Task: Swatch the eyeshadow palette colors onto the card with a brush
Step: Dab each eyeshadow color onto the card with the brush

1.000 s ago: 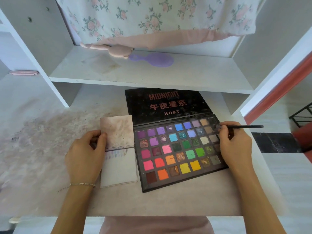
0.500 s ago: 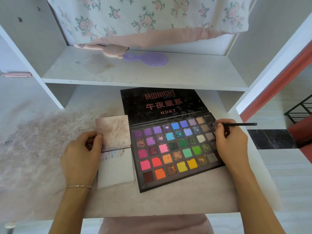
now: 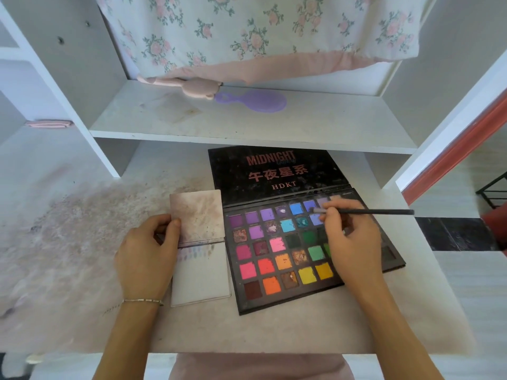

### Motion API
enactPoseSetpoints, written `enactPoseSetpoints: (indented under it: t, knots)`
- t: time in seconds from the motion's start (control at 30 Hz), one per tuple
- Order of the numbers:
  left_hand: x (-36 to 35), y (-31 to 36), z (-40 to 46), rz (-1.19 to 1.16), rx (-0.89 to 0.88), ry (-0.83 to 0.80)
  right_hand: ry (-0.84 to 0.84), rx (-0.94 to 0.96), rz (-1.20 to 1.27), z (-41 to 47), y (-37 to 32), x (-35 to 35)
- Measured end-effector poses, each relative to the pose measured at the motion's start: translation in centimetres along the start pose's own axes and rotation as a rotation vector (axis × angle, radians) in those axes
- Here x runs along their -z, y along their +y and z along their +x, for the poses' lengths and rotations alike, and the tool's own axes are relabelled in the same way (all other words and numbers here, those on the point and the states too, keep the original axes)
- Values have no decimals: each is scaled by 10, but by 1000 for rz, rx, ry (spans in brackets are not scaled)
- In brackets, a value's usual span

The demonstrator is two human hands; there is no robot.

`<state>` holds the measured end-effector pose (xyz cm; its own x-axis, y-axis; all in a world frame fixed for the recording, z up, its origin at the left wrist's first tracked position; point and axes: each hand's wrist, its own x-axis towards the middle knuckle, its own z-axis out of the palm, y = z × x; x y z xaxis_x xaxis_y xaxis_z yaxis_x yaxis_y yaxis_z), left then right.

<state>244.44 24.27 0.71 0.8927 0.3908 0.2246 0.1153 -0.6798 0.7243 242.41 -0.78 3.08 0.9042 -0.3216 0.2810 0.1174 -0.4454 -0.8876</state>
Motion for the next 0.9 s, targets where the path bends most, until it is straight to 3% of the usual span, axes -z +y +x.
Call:
enactPoseSetpoints:
  t: [0.4, 0.9]
  knots:
    - [1, 0, 0, -12, 9, 8, -405, 55, 56, -39, -35, -70]
    - [1, -1, 0, -11, 1, 14, -500, 46, -65, -39, -36, -76]
